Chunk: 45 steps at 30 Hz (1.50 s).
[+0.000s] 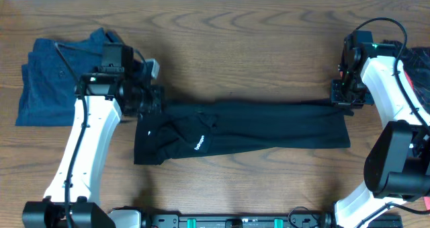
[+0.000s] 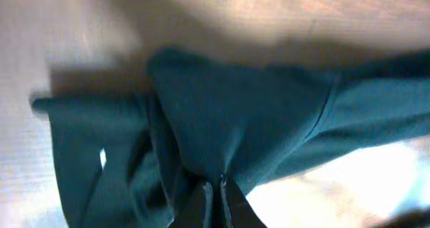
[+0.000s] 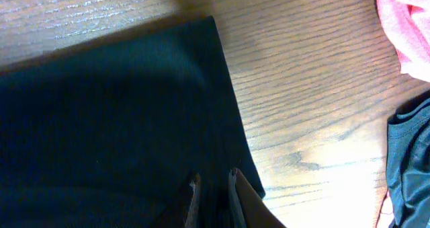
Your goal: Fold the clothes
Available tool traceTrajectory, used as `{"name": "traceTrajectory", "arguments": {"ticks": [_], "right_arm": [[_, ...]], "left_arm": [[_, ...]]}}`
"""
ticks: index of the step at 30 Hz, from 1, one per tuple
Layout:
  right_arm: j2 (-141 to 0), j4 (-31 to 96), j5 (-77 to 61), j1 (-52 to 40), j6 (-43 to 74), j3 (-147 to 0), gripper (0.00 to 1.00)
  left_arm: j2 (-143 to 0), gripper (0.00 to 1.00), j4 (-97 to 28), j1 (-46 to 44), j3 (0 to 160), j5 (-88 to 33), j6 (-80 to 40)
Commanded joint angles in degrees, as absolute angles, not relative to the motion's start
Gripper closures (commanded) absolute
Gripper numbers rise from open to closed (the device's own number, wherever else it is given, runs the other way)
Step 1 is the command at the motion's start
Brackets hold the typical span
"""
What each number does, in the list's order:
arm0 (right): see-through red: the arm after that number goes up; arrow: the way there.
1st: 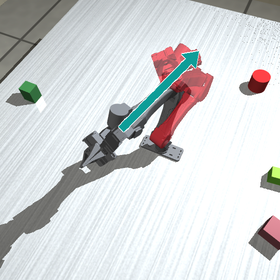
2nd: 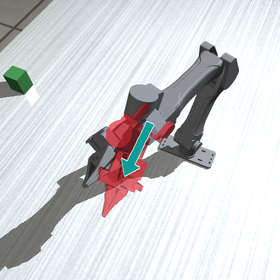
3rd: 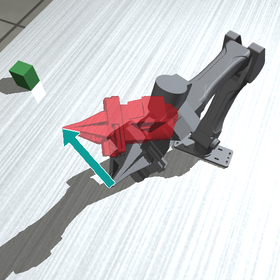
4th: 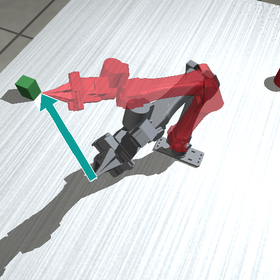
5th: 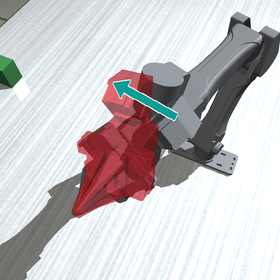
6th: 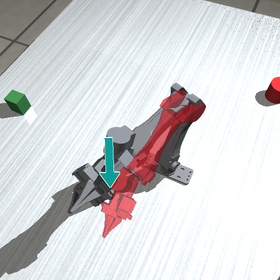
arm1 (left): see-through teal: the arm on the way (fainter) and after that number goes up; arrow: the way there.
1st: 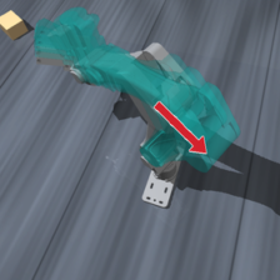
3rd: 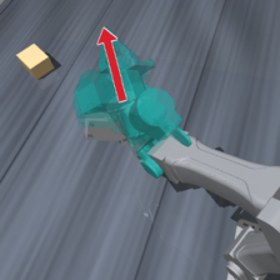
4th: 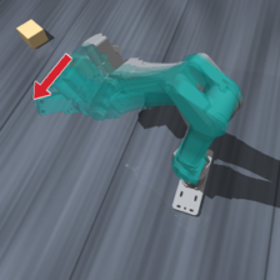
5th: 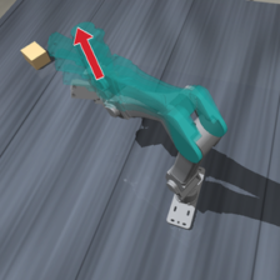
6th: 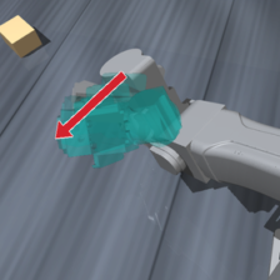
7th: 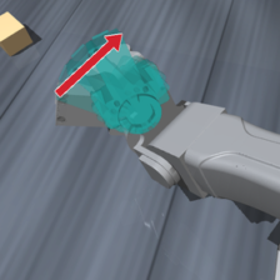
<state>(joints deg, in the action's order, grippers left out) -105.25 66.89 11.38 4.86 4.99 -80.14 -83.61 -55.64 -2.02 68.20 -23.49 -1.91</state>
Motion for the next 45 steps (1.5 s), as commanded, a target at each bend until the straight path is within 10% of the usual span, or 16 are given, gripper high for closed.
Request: {"name": "traceTrajectory", "arguments": {"ticks": [1,18,23,29,45], "right_arm": [[-104.38,67.16,12.1,5.3,5.45,-80.12,0.86],[-104.38,74.65,12.25,5.48,5.72,-79.81,0.78],[-104.38,75.0,13.08,5.72,5.76,-79.81,0.78],[-104.38,74.98,12.47,5.72,5.74,-79.81,0.76],[-104.38,74.3,4.21,5.61,5.74,-78.85,0.73]], "left_arm": [[-83.53,0.94,-59.07,-1.96,66.48,-21.15,-2.39],[-83.53,0.94,-62.92,-1.96,57.3,-20.99,-2.44],[-83.53,0.7,-67.94,-1.96,57.3,-22.06,-2.42],[-83.42,0.7,-70.39,-1.96,57.49,-23.7,-2.35],[-87.05,0.49,-42.57,-4.64,60.51,-26.61,-9.72]]}}
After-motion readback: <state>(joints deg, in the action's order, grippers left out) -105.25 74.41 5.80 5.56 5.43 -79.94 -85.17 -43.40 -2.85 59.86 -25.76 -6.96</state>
